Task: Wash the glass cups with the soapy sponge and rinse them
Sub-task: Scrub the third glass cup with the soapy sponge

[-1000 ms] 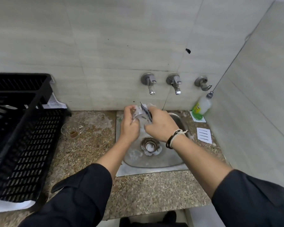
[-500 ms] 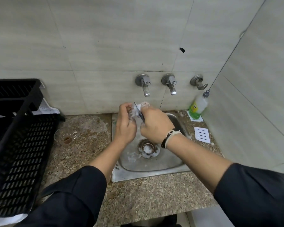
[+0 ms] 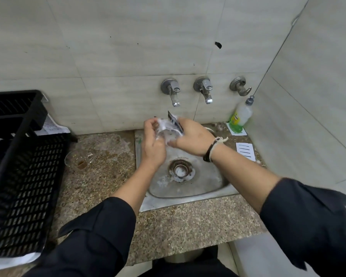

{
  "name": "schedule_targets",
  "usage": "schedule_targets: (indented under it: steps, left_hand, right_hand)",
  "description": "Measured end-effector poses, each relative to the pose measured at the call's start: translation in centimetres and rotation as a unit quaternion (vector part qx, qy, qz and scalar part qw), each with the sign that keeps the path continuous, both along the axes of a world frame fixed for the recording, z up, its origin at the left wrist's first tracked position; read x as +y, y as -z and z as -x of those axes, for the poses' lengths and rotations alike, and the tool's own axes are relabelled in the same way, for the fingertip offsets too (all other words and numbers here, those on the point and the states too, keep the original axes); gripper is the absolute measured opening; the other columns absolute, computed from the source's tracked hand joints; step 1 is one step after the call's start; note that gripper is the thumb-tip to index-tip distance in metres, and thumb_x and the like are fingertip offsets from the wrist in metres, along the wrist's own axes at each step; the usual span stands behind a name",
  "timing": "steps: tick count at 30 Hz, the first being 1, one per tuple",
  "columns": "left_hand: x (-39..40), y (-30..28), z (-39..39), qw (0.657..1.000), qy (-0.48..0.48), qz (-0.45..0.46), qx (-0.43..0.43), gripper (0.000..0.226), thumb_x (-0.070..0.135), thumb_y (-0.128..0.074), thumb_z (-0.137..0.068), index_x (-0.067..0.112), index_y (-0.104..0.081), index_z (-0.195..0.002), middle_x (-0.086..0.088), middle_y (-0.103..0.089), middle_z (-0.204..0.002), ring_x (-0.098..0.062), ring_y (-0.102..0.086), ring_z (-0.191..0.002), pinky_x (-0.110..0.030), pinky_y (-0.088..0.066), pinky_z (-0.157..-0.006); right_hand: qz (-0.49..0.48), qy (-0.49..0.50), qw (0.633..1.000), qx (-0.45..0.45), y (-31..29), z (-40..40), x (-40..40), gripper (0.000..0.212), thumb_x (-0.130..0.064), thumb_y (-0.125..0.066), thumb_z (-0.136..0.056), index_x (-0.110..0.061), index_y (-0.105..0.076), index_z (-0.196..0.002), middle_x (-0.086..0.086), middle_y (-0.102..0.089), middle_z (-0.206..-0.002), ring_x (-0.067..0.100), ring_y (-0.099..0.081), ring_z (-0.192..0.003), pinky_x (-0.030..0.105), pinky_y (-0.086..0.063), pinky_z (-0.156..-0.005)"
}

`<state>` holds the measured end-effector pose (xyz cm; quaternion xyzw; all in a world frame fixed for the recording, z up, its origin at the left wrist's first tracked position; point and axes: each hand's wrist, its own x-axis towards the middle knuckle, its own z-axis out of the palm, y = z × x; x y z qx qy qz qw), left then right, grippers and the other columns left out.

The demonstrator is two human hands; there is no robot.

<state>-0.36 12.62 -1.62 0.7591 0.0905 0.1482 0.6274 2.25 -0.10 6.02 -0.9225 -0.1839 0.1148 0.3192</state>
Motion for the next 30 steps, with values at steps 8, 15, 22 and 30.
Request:
schedule_targets:
  steps: [8,15,22,30]
  left_hand:
    - [-0.4,-0.3,1.1,0.999,-0.001,0.032,0.009,0.031,0.005,-0.049,-0.095,0.008,-0.052,-0.125,0.006,-0.061,-0.108,0.01,-0.057,-0.093,-0.011,-0.044,-0.08]
    - [-1.0,-1.6,2.1,0.991,-0.03,0.129,0.036,0.035,-0.006,-0.048,-0.097,0.021,-0.053,-0.118,0.013,-0.059,-0.105,0.014,-0.058,-0.085,-0.009,-0.044,-0.072]
    - [-0.2,-1.5,1.3,0.962,-0.075,0.253,0.066,0.04,0.01,-0.054,-0.08,0.034,-0.056,-0.113,0.011,-0.064,-0.116,0.004,-0.063,-0.106,-0.025,-0.051,-0.099]
    - [-0.4,-2.4,1.2,0.945,-0.1,0.308,0.053,0.081,0.011,-0.053,-0.07,0.009,-0.041,-0.151,-0.018,-0.056,-0.144,-0.035,-0.057,-0.13,-0.054,-0.046,-0.111]
  right_hand:
    - [-0.07,0.045,0.996,0.022,0.1,0.9,0.7,0.025,-0.026,-0.068,-0.084,-0.018,-0.055,-0.104,-0.002,-0.066,-0.094,0.018,-0.062,-0.085,0.028,-0.041,-0.072]
    - [-0.155,0.106,0.98,0.072,0.0,1.7,1.2,0.019,-0.018,-0.071,-0.083,-0.024,-0.064,-0.1,-0.002,-0.071,-0.097,0.017,-0.066,-0.093,0.033,-0.051,-0.082]
    - [-0.214,0.14,0.964,0.079,-0.3,3.0,2.4,0.026,-0.013,-0.065,-0.086,-0.019,-0.061,-0.111,-0.004,-0.066,-0.094,0.018,-0.062,-0.091,0.029,-0.047,-0.075]
    - [-0.226,0.198,0.951,0.073,0.8,3.2,4.0,0.035,-0.02,-0.066,-0.085,-0.02,-0.059,-0.119,0.0,-0.069,-0.108,0.019,-0.065,-0.099,0.035,-0.053,-0.088]
